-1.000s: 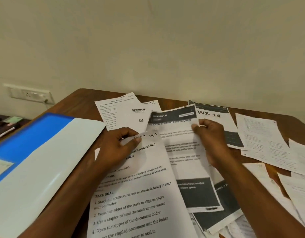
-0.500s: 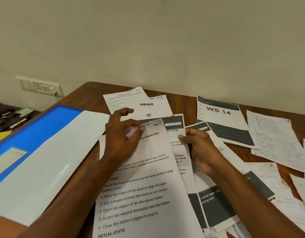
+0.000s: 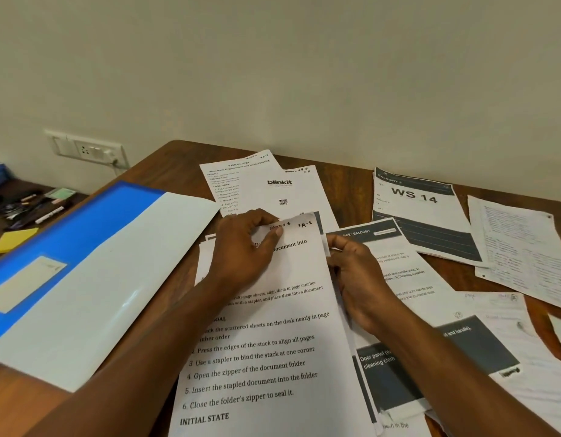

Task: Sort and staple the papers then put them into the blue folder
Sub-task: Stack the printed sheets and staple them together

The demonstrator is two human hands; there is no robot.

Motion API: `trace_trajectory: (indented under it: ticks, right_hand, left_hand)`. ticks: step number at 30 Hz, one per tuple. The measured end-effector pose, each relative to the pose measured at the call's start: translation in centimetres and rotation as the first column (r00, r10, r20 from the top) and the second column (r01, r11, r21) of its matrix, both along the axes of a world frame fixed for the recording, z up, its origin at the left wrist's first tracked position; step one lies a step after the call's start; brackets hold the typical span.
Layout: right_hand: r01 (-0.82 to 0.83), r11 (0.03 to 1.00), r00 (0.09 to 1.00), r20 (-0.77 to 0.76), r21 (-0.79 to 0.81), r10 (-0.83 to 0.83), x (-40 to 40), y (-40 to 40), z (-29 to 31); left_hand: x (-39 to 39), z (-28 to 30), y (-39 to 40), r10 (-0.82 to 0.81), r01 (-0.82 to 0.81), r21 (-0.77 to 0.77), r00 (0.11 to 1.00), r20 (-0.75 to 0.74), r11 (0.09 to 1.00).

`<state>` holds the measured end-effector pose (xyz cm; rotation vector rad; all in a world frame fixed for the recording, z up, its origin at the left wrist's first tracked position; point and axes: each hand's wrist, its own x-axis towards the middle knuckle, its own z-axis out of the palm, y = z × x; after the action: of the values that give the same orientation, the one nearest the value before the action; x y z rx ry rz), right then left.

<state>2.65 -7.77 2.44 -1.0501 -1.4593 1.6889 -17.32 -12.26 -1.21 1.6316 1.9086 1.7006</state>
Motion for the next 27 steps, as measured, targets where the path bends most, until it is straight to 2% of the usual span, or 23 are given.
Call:
trace_trajectory:
  ticks: [5,9,15,20,27]
  right_hand:
    - [0.040,0.999,0.998,-0.051,0.011,-0.039,-0.7,-0.3,-0.9]
    - [0.022,0.979,0.993,0.108,0.204,-0.044,-0.8,-0.8,-1.0]
    - [-0.036,0.932,0.958,0.279,0.360,-0.071,-0.9,-1.4,-1.5]
    - [-0.045,0.918,0.950,0.302,0.394,-0.083,-0.7,-1.3,-1.5]
    - [-0.095,0.899,0.926,0.368,0.427,-0.077,-0.4,-0.7,-1.9]
  left_hand:
    - [0.3,-0.1,-0.1,0.039,-0.039,0.014,0.999,-0.004,0.999]
    - [0.5,0.0,0.0,0.037,-0.037,0.017,0.999,-0.017,0.999]
    - [0.7,0.4,-0.3,0.005,-0.005,-0.001,1.000,-0.005,1.000]
    - [0.9,0.2,-0.4,-0.028,0.029,0.014,1.000,-0.011,0.999]
    - [1.5,0.5,-0.7,-0.121,0.118,-0.056,0.991,-0.050,0.991]
